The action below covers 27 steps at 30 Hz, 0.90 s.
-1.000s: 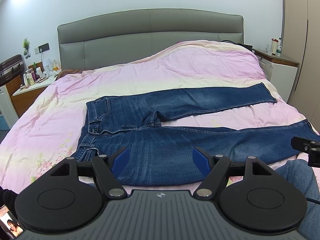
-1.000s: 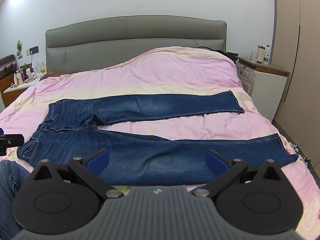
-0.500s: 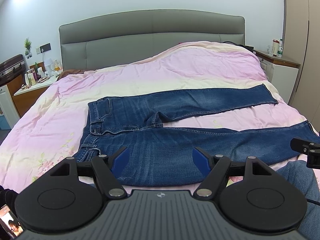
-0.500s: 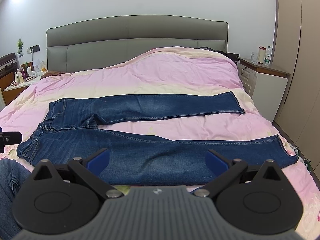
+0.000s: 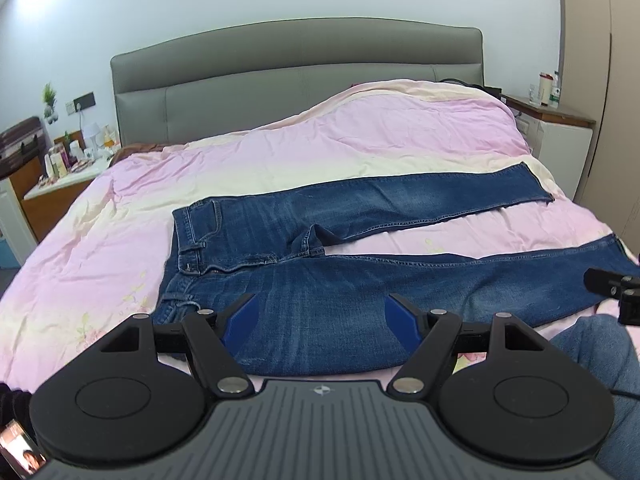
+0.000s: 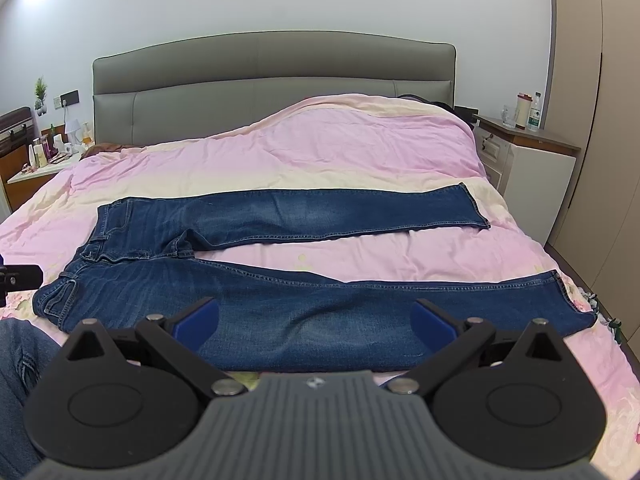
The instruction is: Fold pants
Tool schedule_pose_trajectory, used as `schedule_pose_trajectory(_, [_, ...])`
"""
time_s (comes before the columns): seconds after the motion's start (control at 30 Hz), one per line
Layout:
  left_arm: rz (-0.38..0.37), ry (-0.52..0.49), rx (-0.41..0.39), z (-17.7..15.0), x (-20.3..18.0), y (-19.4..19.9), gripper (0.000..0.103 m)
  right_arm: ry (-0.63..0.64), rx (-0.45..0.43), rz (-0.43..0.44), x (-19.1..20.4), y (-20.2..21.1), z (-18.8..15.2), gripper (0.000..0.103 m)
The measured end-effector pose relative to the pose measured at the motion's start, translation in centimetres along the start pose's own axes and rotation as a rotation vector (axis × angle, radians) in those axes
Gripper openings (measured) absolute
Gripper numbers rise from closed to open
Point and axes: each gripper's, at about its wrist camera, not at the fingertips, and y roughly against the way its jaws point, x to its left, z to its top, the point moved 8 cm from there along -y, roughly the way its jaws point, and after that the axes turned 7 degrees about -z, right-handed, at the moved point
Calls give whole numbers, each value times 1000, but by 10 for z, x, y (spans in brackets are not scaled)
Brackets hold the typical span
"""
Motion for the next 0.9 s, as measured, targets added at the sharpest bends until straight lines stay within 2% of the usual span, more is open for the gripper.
schedule_pose_trajectory(0.07, [-14,-58,-1,4,1,-3,85,0,-2,10,-4,-3,2,98])
schedule_pose_trajectory(0.13, [-57,-133,10,6,1,-8,83,8,-27,32,-11,-6,4,98])
schedule_pose_trajectory(0.2, [-120,-193,40,5,3,-16,81,40,-54,70,-18,-11,6,98])
schedule_pose_trajectory(0.3, [-175,-289,92,2,11,-32,80,91,-32,105,-36,-28,7,98])
schedule_pose_trajectory(0.4, [-181,-394,141,-2,26,-48,78,138,14,93,-63,-50,5,96])
schedule_pose_trajectory(0.47, [-164,-431,178,-2,44,-62,77,181,43,80,-84,-66,4,87])
schedule_pose_trajectory(0.53, [-135,-476,222,-3,64,-77,71,213,74,44,-108,-84,4,81])
schedule_pose_trajectory(0.6, [-98,-555,295,-9,84,-96,70,233,108,-2,-134,-102,1,75])
schedule_pose_trajectory(0.67, [-97,-617,387,-18,103,-116,70,249,152,-32,-158,-122,-2,69])
schedule_pose_trajectory(0.8, [-180,-650,558,-45,118,-152,70,276,211,-62,-198,-155,-13,67])
schedule_pose_trajectory(0.9, [-242,-695,698,-72,113,-179,70,307,256,-90,-220,-179,-27,67])
